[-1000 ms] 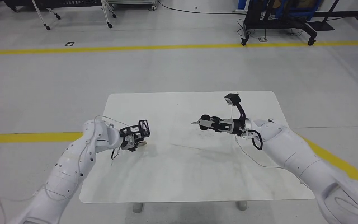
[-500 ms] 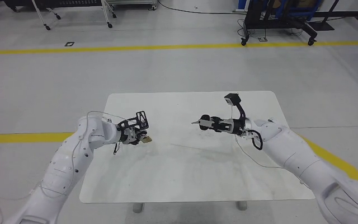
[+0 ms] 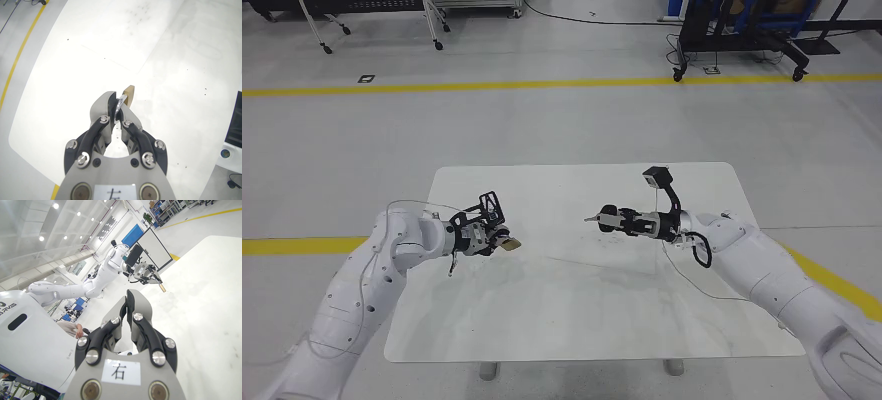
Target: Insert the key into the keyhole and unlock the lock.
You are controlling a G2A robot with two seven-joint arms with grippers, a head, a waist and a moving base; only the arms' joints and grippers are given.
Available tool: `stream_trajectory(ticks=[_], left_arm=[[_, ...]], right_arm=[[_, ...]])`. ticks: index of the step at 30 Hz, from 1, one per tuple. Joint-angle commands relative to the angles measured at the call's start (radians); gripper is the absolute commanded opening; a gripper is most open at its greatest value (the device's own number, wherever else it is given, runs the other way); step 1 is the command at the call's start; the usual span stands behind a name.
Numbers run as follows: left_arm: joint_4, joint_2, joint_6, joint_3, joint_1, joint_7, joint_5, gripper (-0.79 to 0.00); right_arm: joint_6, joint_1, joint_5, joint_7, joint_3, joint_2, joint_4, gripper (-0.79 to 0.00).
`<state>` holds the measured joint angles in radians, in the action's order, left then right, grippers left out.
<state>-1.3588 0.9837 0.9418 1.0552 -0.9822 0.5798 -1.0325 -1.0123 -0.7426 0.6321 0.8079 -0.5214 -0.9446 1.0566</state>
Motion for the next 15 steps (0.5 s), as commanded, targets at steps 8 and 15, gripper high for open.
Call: stream_trajectory(ticks=[8, 15], left_arm=[[0.270, 0.042, 0.070, -0.142, 0.104, 0.010, 0.950, -0.785], [0.450, 0.127, -0.119, -0.309, 0.321, 0.418, 1.621, -0.785]], right_arm=[[0.037, -0.029, -0.022, -0.094, -0.043, -0.004, 0.073, -0.785], [0.000, -0.105, 0.079, -0.173, -0.102, -0.030, 0.161, -0.785]])
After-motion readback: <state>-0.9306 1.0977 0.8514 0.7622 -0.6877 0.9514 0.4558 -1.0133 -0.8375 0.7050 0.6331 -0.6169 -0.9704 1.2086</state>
